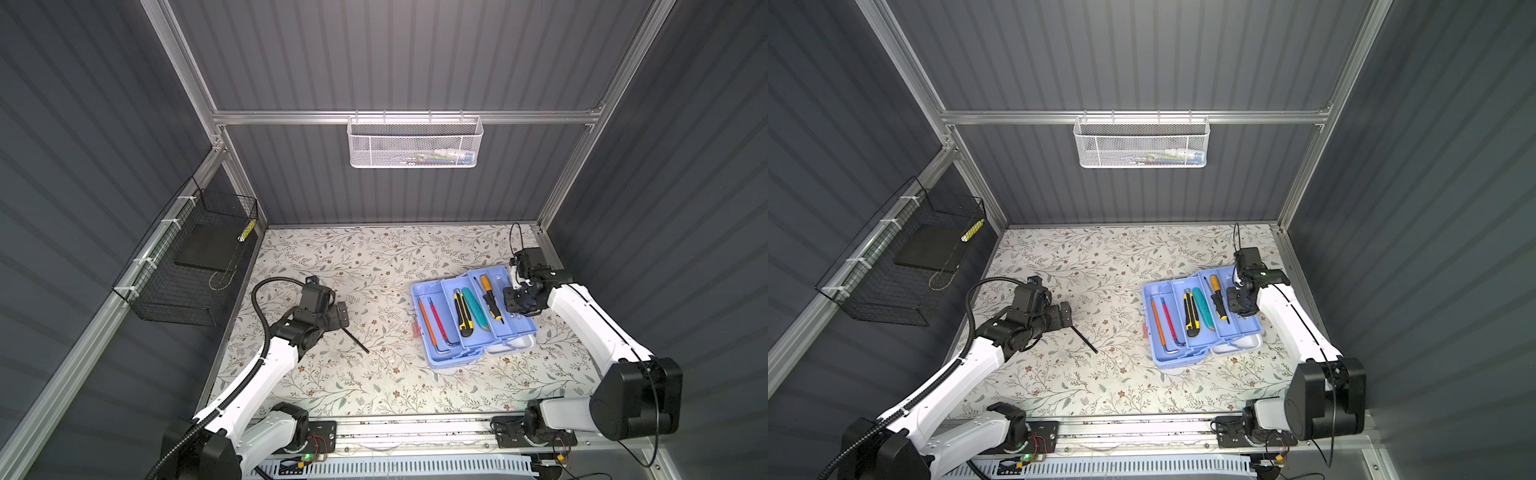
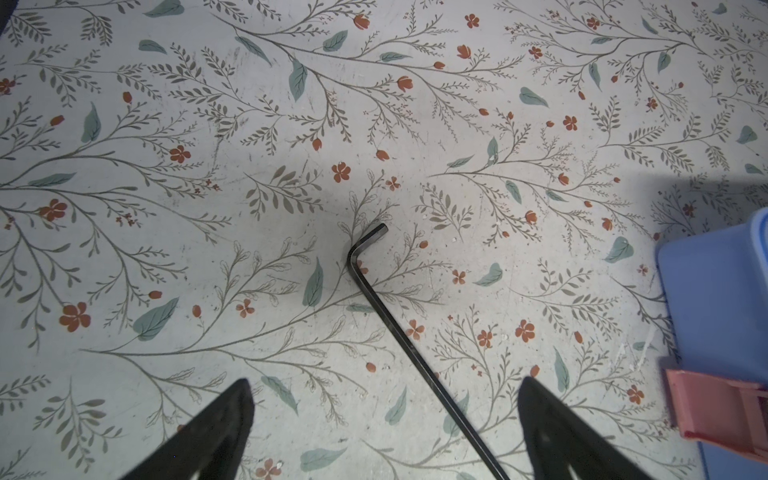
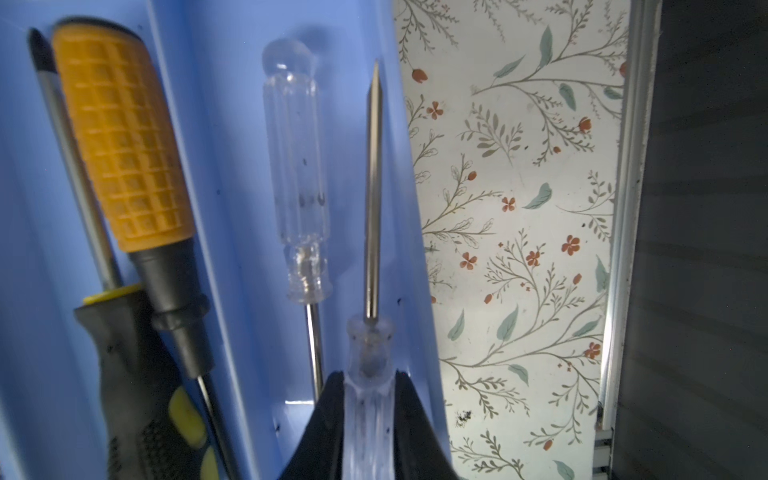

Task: Pack the tool kit
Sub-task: 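Lower the clear screwdriver into the far tray compartment and open the right gripper, then move the right gripper across toward the black Allen key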

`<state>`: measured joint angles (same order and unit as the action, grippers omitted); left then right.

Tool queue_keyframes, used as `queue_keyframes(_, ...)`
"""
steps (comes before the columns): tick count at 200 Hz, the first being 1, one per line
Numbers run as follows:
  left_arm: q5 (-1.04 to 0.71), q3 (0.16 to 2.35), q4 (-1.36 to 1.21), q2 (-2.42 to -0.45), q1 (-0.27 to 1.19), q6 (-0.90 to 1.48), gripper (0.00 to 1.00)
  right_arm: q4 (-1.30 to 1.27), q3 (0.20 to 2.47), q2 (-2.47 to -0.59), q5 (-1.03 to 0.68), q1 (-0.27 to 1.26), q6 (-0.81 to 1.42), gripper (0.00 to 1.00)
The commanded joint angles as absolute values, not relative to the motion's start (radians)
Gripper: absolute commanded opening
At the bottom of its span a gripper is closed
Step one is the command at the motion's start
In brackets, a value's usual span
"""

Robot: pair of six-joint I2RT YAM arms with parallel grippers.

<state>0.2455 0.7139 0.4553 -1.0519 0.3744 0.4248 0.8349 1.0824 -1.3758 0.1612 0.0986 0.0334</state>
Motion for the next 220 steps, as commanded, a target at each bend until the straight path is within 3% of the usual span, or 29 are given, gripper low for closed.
queue_keyframes(1, 0.290, 0.747, 0.499, -1.057, 0.379, 0.411, 1.00, 0.856, 1.100, -1.391, 0.168, 0.103, 0.035, 0.24)
queue_keyframes(47, 0.297, 0.756, 0.513, -1.032, 0.379, 0.415, 1.00, 0.913, 1.169, -1.345, 0.206, 0.142, 0.047, 0.44)
queue_keyframes(88, 0.315, 0.792, 0.548, -0.991, 0.379, 0.414, 0.99, 0.983, 1.286, -1.301, 0.246, 0.245, 0.084, 0.47)
queue_keyframes(124, 0.333, 0.867, 0.633, -0.925, 0.379, 0.420, 1.00, 0.924, 1.388, -1.335, 0.157, 0.497, 0.165, 0.48)
queue_keyframes(175, 0.401, 0.969, 0.791, -0.824, 0.379, 0.426, 0.99, 0.662, 1.453, -1.607, 0.030, 0.864, 0.222, 0.47)
queue_keyframes(220, 0.415, 1.001, 0.897, -0.792, 0.379, 0.431, 0.99, 0.654, 1.703, -1.977, -0.018, 1.024, 0.191, 0.42)
